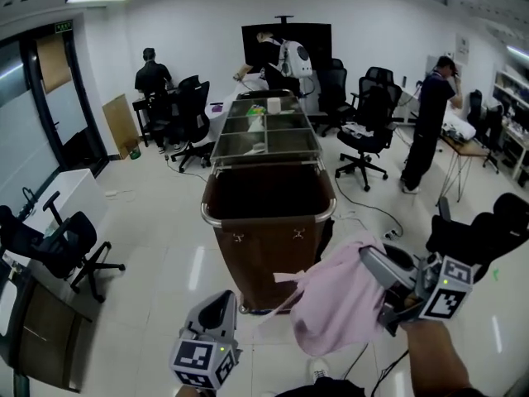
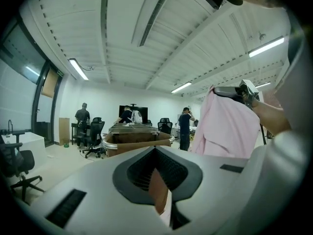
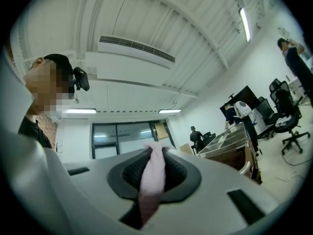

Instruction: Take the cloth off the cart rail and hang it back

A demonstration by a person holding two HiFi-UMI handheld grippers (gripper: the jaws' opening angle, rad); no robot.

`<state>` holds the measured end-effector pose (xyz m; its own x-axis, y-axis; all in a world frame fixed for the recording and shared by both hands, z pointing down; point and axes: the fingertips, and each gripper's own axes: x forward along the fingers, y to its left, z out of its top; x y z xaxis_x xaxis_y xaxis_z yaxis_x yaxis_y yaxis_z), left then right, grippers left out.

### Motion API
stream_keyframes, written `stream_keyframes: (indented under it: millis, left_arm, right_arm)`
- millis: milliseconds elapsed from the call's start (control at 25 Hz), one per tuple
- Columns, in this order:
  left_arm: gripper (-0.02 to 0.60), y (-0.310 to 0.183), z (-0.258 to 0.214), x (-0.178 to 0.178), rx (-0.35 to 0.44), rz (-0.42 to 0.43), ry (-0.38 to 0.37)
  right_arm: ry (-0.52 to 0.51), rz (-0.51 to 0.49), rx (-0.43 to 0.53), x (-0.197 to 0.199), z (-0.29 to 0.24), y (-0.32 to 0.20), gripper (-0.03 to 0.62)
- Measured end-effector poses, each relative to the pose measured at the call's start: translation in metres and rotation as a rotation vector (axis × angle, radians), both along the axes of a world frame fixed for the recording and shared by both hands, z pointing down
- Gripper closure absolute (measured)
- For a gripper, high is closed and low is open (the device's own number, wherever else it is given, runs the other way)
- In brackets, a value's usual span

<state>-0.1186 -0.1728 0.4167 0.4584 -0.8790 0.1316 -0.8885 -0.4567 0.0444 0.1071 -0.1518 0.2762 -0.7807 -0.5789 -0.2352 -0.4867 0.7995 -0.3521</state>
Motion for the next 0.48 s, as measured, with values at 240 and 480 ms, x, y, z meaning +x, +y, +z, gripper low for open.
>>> stream_keyframes:
  millis: [240,480]
  left_arm:
    - [0.58,0.012,-0.004,-0.003,0.009,0.057,0.009]
    - [0.58,0.023,-0.013,0.001,0.019,0.102,0.007]
  right_arm:
    - [0.009,0.087,-0.053,0.006,0.017,0.041,0.543]
    - [0.034,0.124,-0.091,0.001,0.033,0.059,0.543]
